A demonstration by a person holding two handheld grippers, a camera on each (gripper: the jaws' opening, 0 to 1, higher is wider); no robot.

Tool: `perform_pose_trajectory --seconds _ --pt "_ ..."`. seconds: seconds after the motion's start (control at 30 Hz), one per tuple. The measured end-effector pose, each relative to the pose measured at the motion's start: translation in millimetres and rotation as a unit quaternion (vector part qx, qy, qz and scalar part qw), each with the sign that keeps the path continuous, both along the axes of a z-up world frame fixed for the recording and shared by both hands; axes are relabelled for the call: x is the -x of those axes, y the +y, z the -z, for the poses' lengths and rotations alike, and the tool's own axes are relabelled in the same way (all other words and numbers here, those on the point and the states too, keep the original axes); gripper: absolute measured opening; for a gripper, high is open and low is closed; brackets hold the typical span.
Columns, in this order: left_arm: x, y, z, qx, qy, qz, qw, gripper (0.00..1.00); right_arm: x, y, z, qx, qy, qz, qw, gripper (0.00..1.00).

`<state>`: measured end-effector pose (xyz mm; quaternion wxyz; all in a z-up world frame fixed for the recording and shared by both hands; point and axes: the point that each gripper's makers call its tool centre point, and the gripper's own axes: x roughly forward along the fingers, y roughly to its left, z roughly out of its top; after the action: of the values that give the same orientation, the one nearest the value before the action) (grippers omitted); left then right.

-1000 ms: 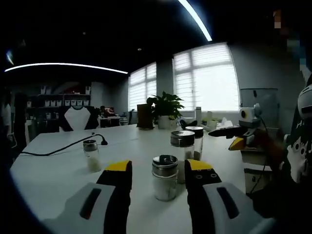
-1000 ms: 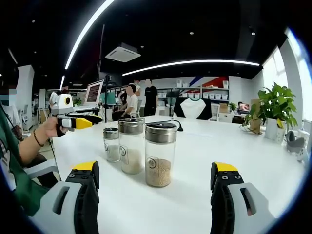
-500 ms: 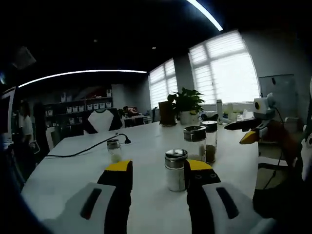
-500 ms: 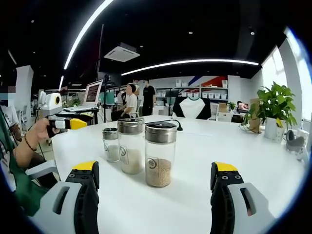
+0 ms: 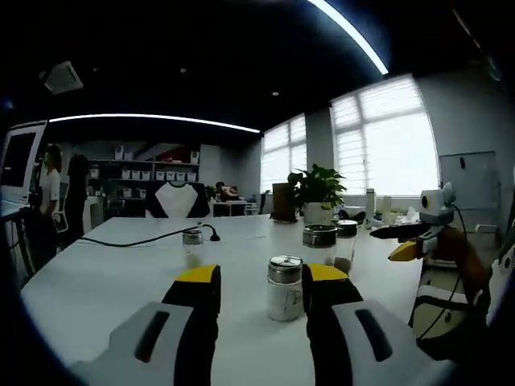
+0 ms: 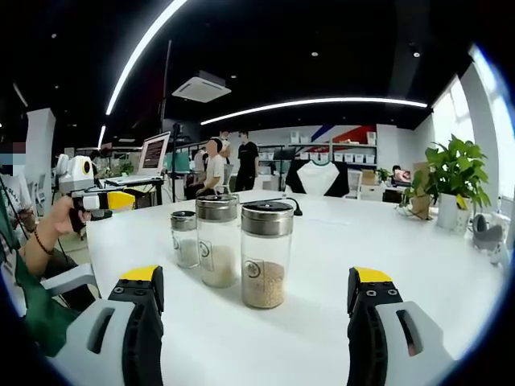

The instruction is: Rotate the seasoning bottle until the label or dispensing opening points toward the visible target arrow and the bottle remains upright within the marked orientation range

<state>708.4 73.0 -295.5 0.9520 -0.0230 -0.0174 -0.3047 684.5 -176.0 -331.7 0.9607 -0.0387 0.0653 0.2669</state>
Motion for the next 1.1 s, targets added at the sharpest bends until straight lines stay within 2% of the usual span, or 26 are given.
perform_pose_trajectory --seconds 0.23,0.4,0.53,0.63,0.87,0.97,1.1 --pt "-10.1 5.3 -2.1 -0.016 0.005 -0.010 0.9998 0.42 -0.4 1.9 3.2 0.000 0.004 -0.003 1.0000 0.97" --pt "-23.3 8.7 -7.1 0.006 0.015 -0.013 0.9998 0.43 -0.2 1.6 4.0 -0.001 0.004 -0.002 1.0000 0.97" --pt "-41.1 14.8 -8.5 0.016 0.022 -0.026 0.9993 0.44 0.2 0.8 3.3 -0.001 0.003 -0.002 1.0000 0.97" --pt "-54.5 17.1 -12.5 0.004 0.013 -0.037 0.9992 0.45 -0.1 -0.6 3.7 -0.002 0.004 0.000 1.0000 0.97" --pt "-84.7 8.8 -11.9 -0.027 0.009 -0.037 0.9989 0.47 -0.2 -2.0 3.9 -0.003 0.004 0.002 1.0000 0.97" --pt "-96.4 6.2 -10.1 -0.022 0.017 -0.036 0.9990 0.48 0.1 -2.0 3.1 -0.003 0.004 0.003 1.0000 0.97" --pt "-113.9 3.0 -10.7 -0.026 0.007 -0.040 0.9989 0.52 -2.4 -5.3 3.1 -0.005 0.005 0.005 1.0000 0.97"
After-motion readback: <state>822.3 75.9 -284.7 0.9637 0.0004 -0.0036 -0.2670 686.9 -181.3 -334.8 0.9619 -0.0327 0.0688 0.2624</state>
